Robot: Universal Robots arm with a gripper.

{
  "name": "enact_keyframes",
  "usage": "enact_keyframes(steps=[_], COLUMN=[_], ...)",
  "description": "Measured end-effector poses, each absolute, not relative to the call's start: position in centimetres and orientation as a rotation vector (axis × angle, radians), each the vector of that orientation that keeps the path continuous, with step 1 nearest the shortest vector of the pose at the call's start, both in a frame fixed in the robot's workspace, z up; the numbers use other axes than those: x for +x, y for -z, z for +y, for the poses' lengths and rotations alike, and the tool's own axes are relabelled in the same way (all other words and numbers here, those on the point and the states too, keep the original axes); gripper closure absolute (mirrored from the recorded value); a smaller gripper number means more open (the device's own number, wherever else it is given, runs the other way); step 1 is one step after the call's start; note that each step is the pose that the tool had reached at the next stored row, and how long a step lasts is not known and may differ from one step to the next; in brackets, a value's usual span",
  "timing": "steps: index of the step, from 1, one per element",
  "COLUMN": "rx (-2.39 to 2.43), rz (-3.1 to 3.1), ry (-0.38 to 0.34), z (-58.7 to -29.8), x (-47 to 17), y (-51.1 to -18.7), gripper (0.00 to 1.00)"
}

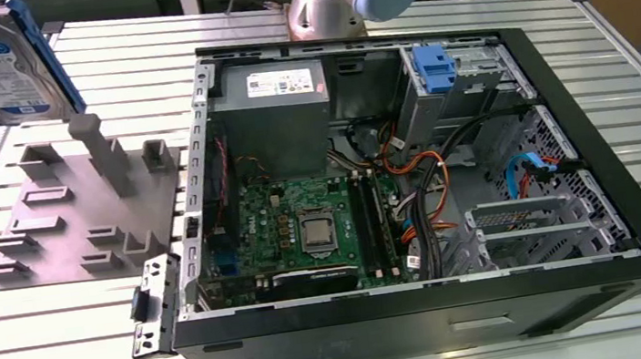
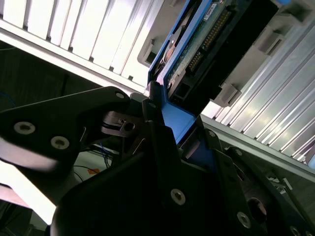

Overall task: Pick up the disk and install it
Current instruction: 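Pick up the disk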

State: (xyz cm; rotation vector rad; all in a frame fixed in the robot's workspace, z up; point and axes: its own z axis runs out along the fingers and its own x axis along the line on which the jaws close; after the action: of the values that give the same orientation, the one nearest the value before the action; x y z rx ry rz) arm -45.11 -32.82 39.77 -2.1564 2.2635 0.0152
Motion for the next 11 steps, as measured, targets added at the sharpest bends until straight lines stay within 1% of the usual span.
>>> enact_keyframes(steps=[11], rx=[-2.156], rz=[2.264], ry=[-0.015], z=[-32.82], x=[-45.11], y=[-40.62], gripper=[0.64])
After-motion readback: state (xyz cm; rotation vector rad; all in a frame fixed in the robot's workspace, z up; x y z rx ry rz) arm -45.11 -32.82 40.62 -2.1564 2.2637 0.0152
